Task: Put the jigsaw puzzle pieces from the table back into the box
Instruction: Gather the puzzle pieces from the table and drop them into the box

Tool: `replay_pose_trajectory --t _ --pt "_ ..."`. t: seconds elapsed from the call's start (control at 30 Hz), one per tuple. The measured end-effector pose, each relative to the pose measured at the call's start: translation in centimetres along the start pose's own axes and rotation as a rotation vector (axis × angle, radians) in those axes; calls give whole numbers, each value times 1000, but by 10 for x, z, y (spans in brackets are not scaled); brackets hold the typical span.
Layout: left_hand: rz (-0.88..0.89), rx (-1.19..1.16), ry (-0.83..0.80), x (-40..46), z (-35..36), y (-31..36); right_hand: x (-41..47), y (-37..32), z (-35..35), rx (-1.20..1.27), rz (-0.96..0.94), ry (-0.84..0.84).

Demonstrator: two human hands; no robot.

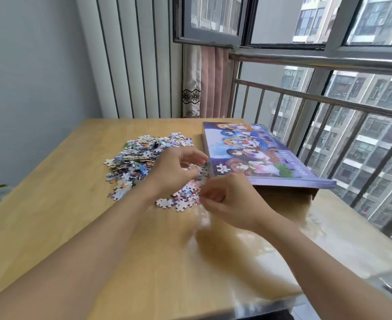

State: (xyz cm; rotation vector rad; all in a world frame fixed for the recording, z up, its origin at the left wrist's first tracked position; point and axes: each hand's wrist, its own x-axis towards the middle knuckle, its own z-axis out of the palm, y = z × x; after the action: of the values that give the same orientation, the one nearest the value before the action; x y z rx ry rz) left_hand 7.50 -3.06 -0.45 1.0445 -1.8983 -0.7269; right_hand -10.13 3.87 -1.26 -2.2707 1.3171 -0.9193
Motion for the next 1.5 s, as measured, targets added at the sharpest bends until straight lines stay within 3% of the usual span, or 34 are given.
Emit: replay_pose_trajectory --t 0.1,0.17,0.3,0.53,0.8,1.27,1.5 --pt "-88 219 288 -10 -40 -22 16 -26 22 104 -3 -33" --pt "-148 362 338 -21 -58 -42 38 -39 38 -78 28 -85" --pt "-231 577 245 -46 -65 -64 75 -40 57 -556 205 -297" --pt "-477 803 -77 -49 -76 -71 91 -16 55 -477 414 -363" --pt "-346 618 -50 -47 -71 -73 91 -10 85 -399 317 -214" --pt "-209 363 169 -46 -75 -75 92 -10 76 -330 224 47" --pt "-195 364 197 -44 -75 -78 92 -6 71 -201 329 -35"
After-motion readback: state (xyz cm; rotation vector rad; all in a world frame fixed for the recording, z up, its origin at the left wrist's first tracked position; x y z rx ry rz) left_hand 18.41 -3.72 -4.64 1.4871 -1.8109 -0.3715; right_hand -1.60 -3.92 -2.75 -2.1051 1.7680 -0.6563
